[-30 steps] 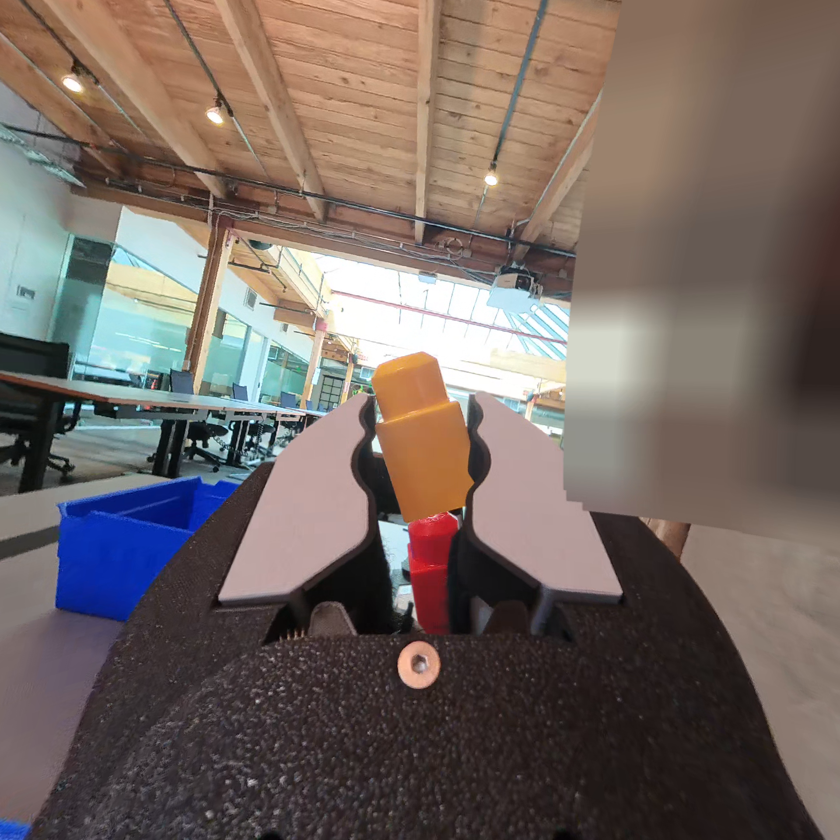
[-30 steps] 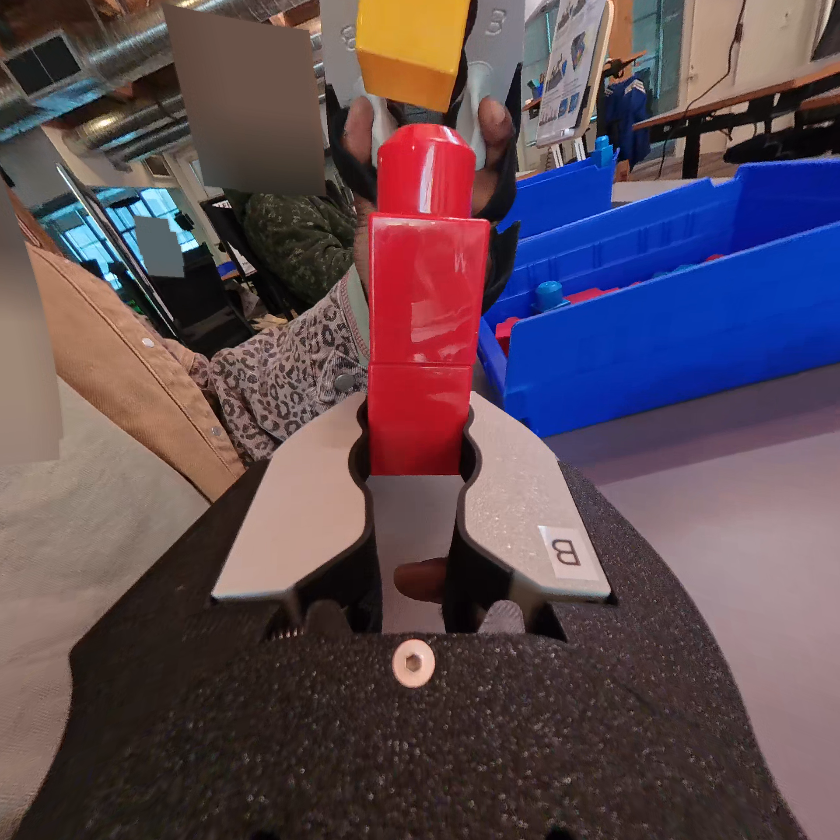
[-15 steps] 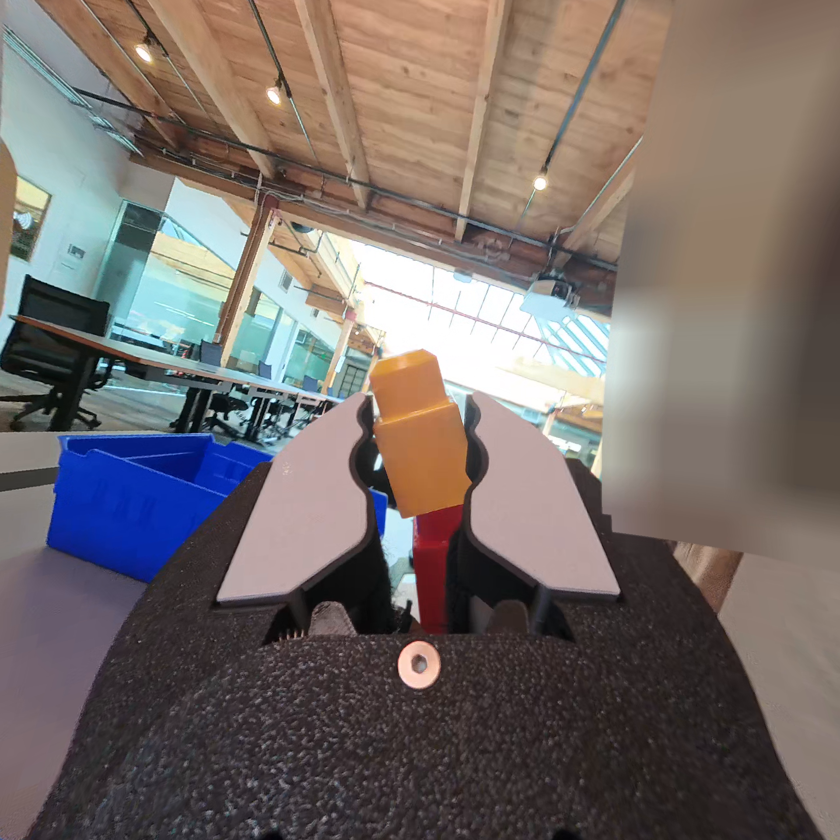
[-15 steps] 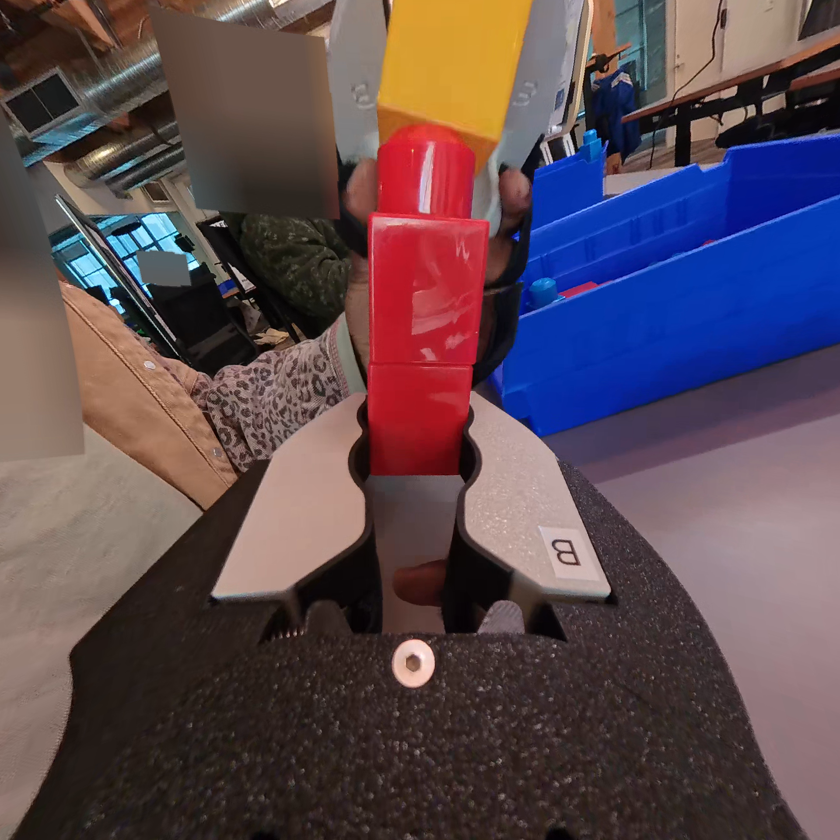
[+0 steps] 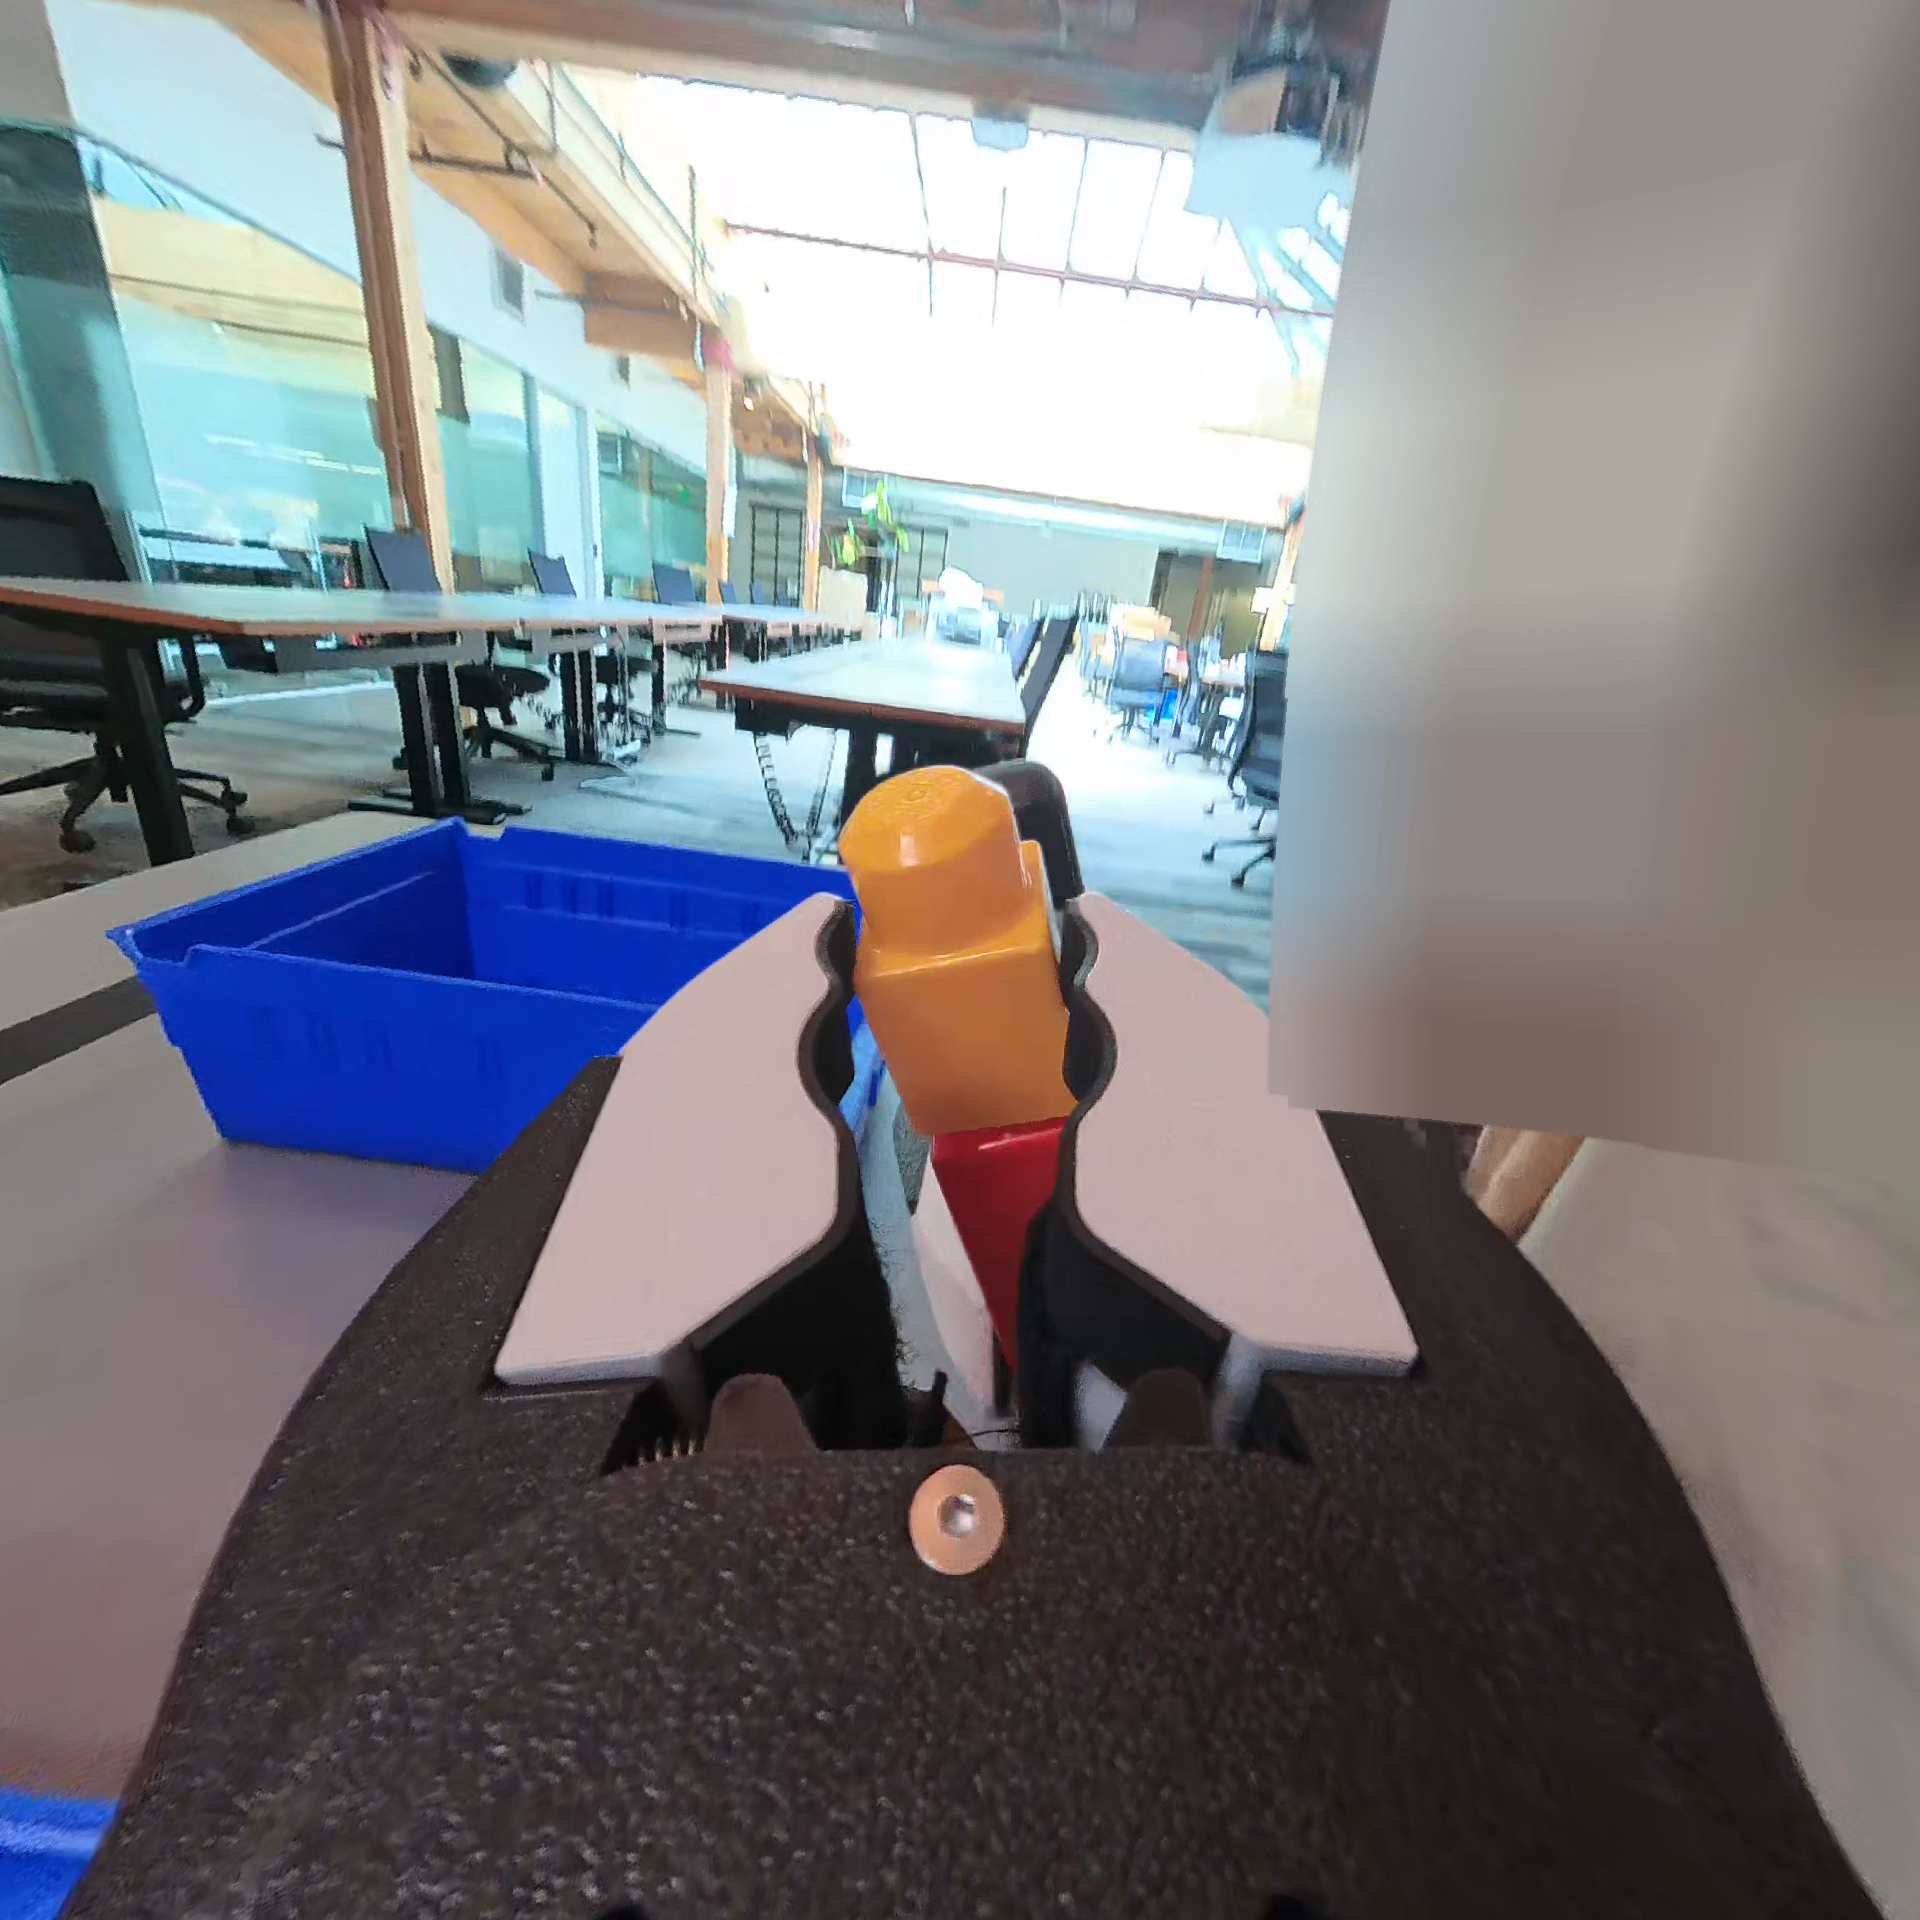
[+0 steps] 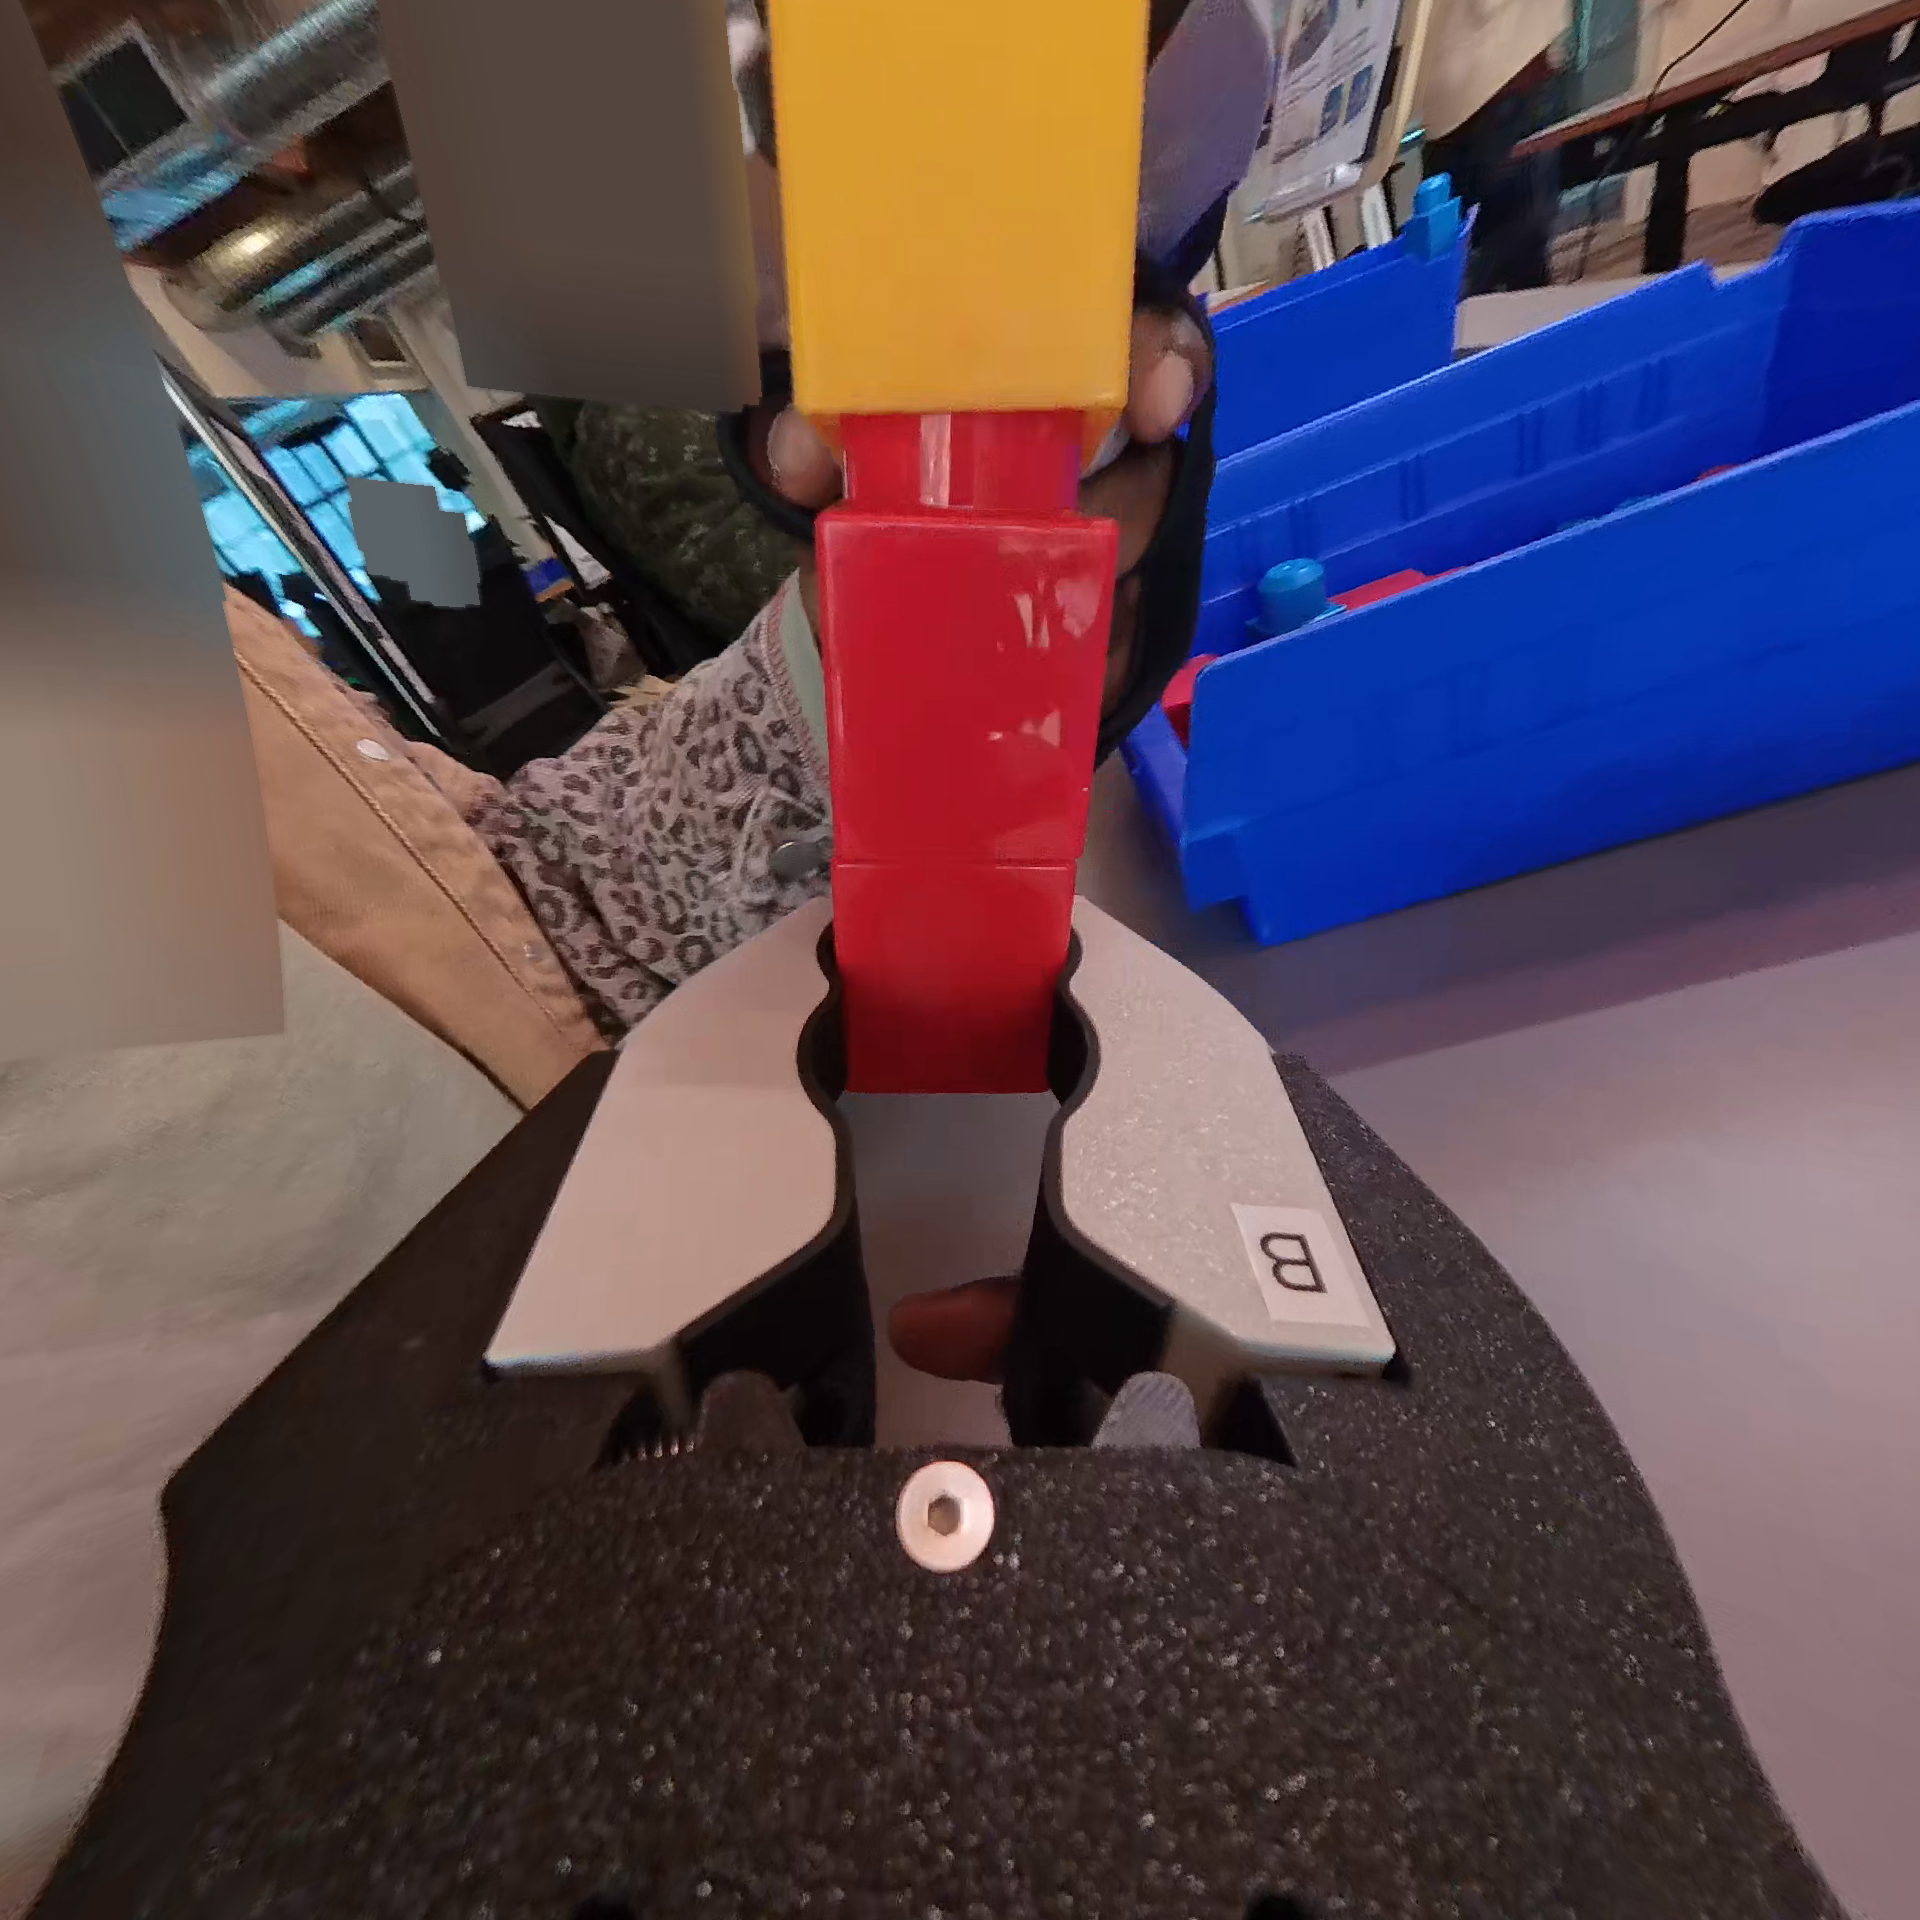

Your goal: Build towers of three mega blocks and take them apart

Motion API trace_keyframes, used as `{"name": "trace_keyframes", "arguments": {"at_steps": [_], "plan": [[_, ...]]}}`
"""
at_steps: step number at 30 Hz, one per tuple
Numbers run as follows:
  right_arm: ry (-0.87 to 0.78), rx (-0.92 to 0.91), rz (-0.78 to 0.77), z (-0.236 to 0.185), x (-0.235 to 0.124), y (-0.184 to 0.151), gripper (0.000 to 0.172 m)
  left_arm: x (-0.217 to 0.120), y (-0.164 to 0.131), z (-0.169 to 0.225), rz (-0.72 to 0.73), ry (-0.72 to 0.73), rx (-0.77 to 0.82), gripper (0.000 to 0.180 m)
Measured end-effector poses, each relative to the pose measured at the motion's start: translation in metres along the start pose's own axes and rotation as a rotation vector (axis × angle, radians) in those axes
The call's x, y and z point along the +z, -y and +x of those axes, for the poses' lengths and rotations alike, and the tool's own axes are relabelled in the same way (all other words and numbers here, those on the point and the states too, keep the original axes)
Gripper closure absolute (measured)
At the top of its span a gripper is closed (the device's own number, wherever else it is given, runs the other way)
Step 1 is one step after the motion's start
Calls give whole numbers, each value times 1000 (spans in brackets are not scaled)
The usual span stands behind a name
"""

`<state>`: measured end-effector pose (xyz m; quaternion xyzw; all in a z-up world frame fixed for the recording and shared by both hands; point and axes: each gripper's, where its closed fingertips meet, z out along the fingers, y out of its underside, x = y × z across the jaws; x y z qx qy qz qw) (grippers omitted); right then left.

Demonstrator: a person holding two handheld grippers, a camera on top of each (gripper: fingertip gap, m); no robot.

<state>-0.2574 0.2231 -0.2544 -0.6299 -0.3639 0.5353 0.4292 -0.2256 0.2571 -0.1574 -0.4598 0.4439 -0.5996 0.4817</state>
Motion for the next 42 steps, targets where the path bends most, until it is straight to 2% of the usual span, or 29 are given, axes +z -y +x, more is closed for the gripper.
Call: {"name": "trace_keyframes", "arguments": {"at_steps": [4, 7, 10, 14, 18, 26, 31, 33, 42], "plan": [[9, 24, -22, 1, 1, -4, 137, -7, -9, -1, -152, 33, 29, 143], [-21, 1, -77, 4, 0, -9, 137, -12, -14, -2, -257, 60, -57, 144], [-116, -62, -174, 15, -4, -19, 137, -19, -27, -4, -380, 114, -99, 144], [-222, -161, -282, 28, -13, -27, 137, -23, -40, -5, -473, 138, -162, 144], [-201, -219, -315, 22, -17, -26, 137, -21, -38, 8, -448, 24, -123, 144], [-155, -345, -494, 13, -26, -46, 137, -26, -60, 35, -581, -140, -134, 144], [-151, -342, -536, 15, -27, -55, 137, -33, -80, 33, -738, -99, -48, 144], [-129, -304, -484, 12, -23, -50, 137, -26, -74, 34, -681, -108, -62, 144], [-163, -333, -612, 20, -26, -70, 137, -41, -102, 30, -909, -60, 5, 144]]}}
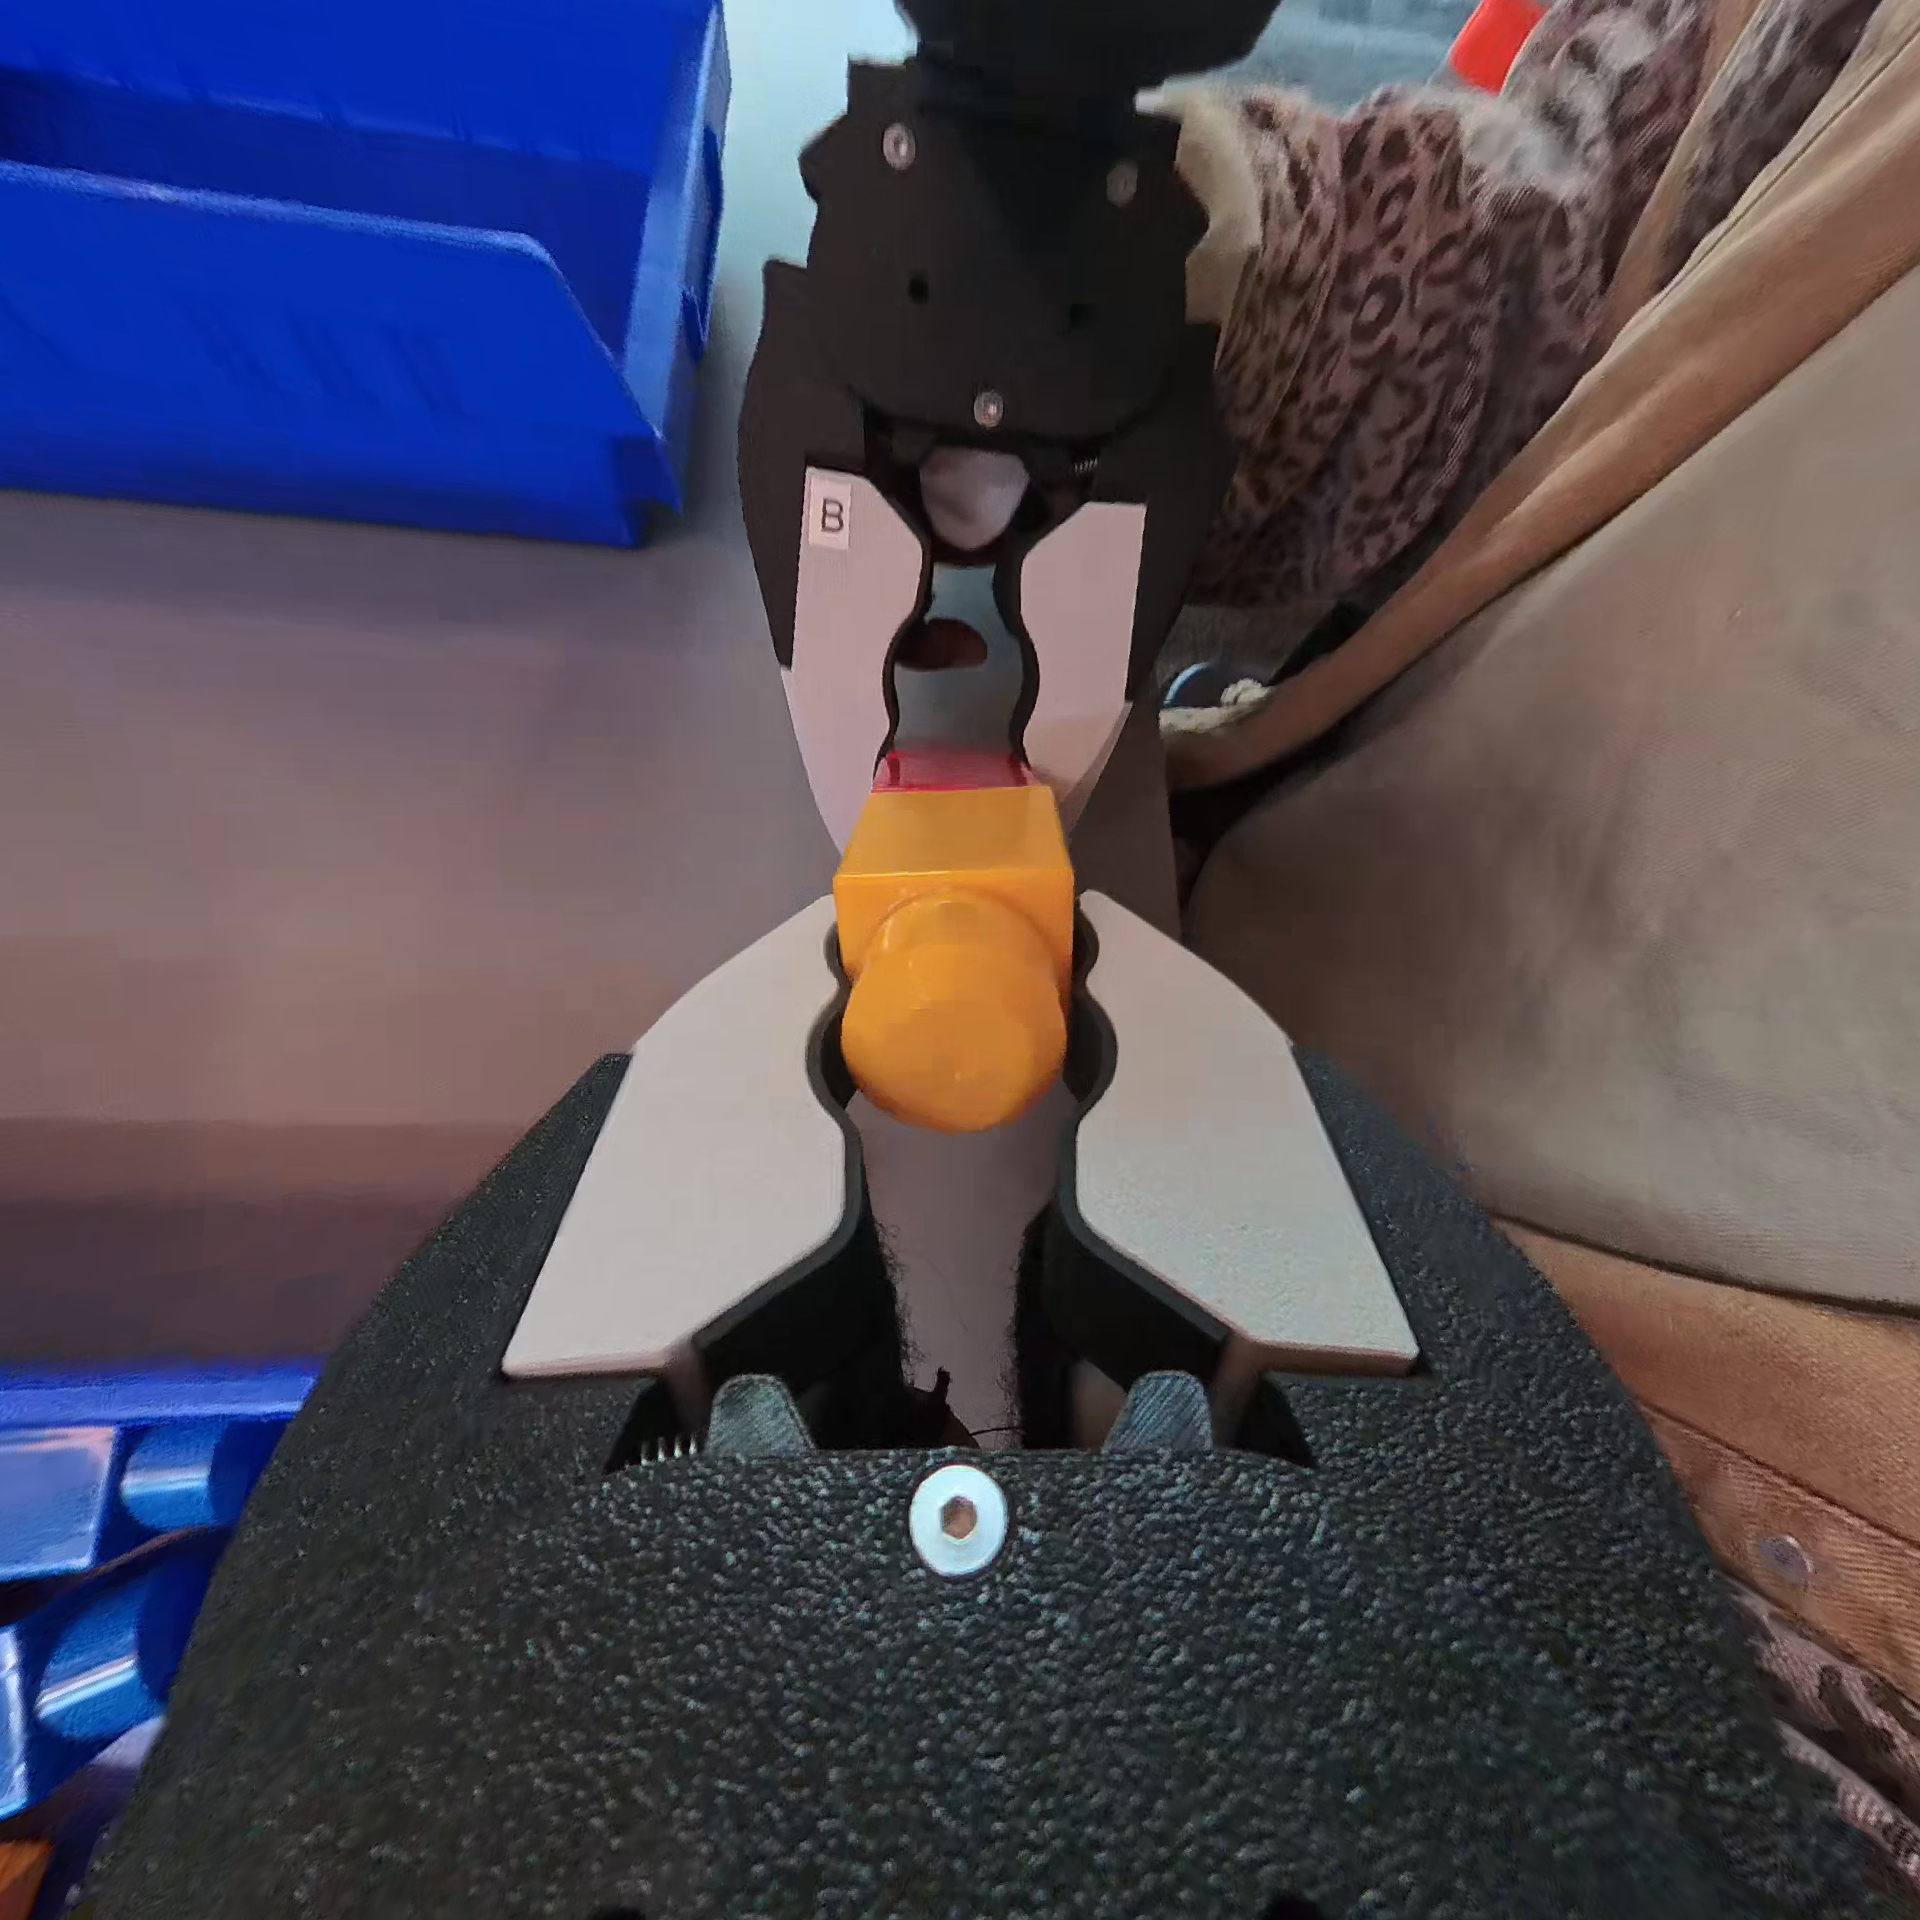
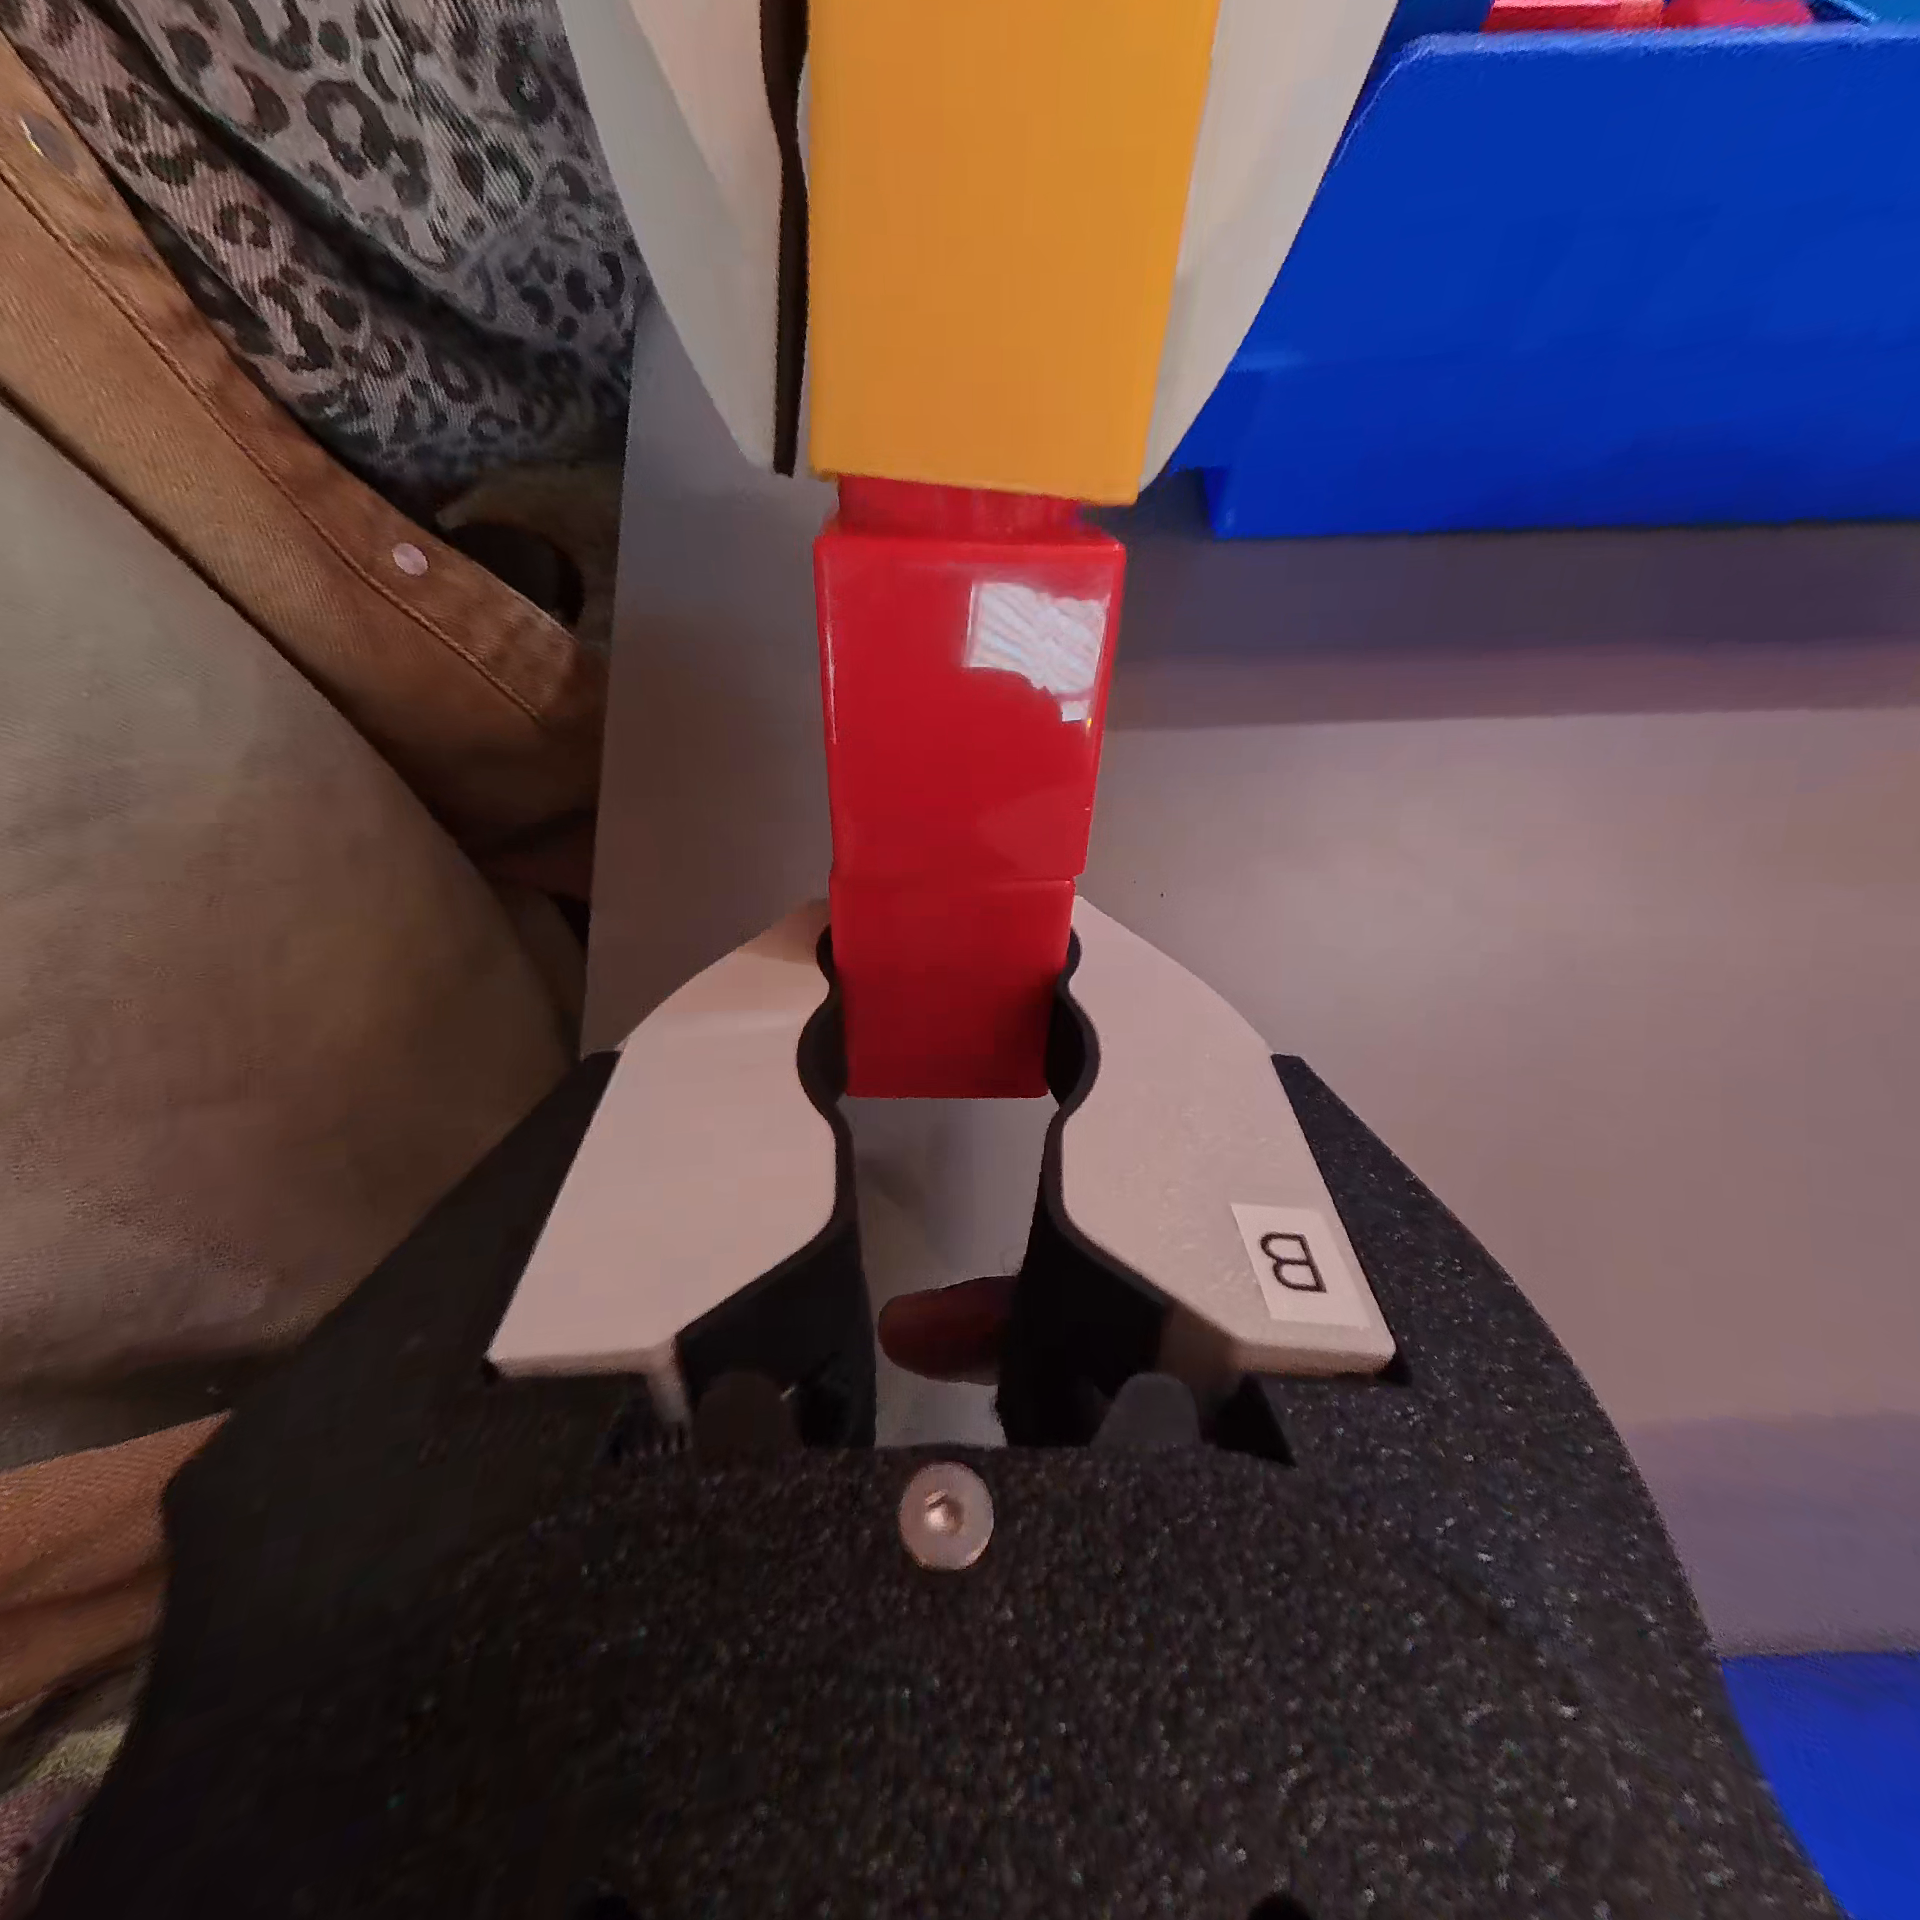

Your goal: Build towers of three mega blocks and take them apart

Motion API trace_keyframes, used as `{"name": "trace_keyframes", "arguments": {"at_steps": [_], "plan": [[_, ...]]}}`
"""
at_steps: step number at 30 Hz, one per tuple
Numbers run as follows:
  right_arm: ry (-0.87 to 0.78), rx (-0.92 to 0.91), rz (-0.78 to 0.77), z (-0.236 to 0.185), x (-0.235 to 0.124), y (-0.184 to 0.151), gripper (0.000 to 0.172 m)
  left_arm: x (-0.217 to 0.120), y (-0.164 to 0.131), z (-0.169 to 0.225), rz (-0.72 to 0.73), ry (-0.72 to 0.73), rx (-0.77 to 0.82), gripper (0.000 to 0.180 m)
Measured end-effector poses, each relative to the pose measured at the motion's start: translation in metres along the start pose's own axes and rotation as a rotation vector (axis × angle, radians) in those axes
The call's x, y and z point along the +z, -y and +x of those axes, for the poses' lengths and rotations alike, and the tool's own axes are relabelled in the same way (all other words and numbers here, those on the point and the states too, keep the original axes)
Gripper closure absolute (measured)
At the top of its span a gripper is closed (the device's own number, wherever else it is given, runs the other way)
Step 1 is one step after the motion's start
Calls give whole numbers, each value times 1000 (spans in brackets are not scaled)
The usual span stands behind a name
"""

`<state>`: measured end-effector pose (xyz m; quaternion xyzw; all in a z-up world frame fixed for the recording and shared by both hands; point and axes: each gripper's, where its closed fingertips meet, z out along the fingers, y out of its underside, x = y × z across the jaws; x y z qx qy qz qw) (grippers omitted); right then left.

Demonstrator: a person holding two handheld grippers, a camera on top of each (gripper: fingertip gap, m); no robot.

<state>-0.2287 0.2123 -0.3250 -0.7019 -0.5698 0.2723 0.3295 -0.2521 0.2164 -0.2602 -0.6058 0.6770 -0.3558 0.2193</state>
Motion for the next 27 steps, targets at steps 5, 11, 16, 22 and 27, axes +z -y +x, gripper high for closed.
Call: {"name": "trace_keyframes", "arguments": {"at_steps": [5, 11, 16, 22, 27], "plan": [[-32, -12, -32, 4, 2, -3, 137, 3, -8, -4, -95, 64, 52, 144], [-46, 97, 226, 15, -15, 29, 137, -23, 36, -23, 235, 182, 59, 114], [-36, 268, 529, 31, -45, 59, 137, -39, 75, -40, 636, 221, -23, 98], [-11, 271, 587, 26, -51, 68, 136, -3, 90, -29, 768, -15, -164, 134], [83, 263, 599, 17, -55, 69, 122, -6, 87, -23, 766, -94, -174, 145]]}}
